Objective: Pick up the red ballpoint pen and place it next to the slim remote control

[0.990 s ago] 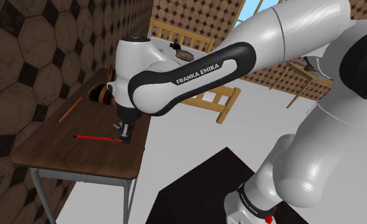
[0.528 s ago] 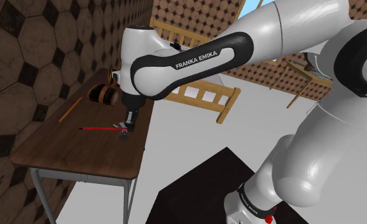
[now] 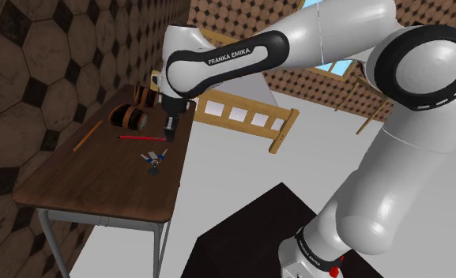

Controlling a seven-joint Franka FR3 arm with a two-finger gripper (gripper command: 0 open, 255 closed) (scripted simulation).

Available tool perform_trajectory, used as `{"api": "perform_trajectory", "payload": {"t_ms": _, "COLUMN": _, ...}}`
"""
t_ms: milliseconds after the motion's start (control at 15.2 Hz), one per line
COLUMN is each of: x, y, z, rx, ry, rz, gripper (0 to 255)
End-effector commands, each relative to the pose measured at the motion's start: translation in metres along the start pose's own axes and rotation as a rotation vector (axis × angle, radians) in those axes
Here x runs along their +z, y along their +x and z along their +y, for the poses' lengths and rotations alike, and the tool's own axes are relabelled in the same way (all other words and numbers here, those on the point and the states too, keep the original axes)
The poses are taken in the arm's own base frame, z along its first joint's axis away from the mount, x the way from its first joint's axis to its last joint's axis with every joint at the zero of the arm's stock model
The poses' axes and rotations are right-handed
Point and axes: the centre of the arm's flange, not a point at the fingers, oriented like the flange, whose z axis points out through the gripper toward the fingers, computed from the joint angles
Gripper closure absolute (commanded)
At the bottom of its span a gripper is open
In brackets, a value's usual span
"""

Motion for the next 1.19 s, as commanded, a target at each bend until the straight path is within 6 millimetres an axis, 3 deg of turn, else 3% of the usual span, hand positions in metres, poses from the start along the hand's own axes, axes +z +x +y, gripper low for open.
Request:
{"api": "perform_trajectory", "payload": {"t_ms": 0, "x": -0.001, "y": 0.001, "z": 0.030, "rx": -0.001, "ry": 0.000, "rz": 0.000, "gripper": 255}}
{"api": "perform_trajectory", "payload": {"t_ms": 1122, "x": -0.009, "y": -0.001, "z": 0.254, "rx": -0.001, "ry": 0.000, "rz": 0.000, "gripper": 255}}
